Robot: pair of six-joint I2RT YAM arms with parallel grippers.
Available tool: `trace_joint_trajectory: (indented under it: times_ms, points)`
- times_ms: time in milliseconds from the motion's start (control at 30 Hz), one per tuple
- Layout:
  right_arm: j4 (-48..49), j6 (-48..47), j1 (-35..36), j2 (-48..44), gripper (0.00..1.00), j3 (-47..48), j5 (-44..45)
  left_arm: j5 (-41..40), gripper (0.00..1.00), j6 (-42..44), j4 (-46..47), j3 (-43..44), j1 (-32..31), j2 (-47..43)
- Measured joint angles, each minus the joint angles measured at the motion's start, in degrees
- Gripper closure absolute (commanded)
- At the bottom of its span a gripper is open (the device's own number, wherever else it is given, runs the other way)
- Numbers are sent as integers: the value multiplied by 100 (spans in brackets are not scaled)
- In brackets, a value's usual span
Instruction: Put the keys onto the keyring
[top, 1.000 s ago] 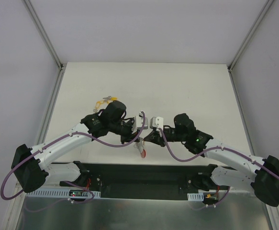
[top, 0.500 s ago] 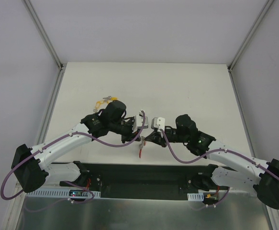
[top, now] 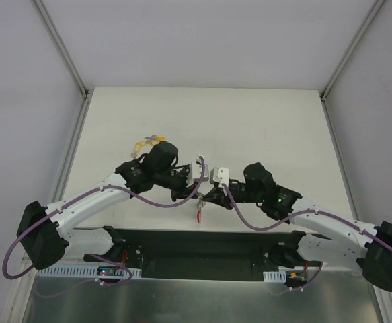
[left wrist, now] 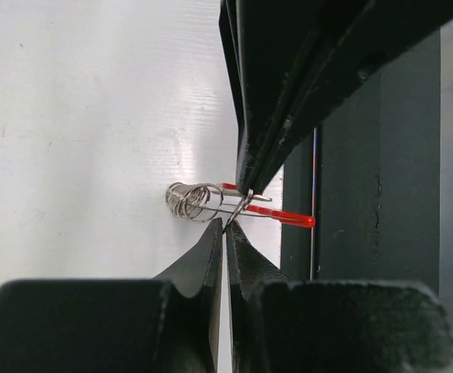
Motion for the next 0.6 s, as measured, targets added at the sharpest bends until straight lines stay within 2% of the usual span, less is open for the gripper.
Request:
trace_joint_trajectory:
  times_ms: [433,600]
  points:
    - [-396,59,131,179,98,365,284,-160,100,-229,4,0,13,-11]
    - [-470,236,131,184,81,448,535,-400,100,-507,87,0,13,-55]
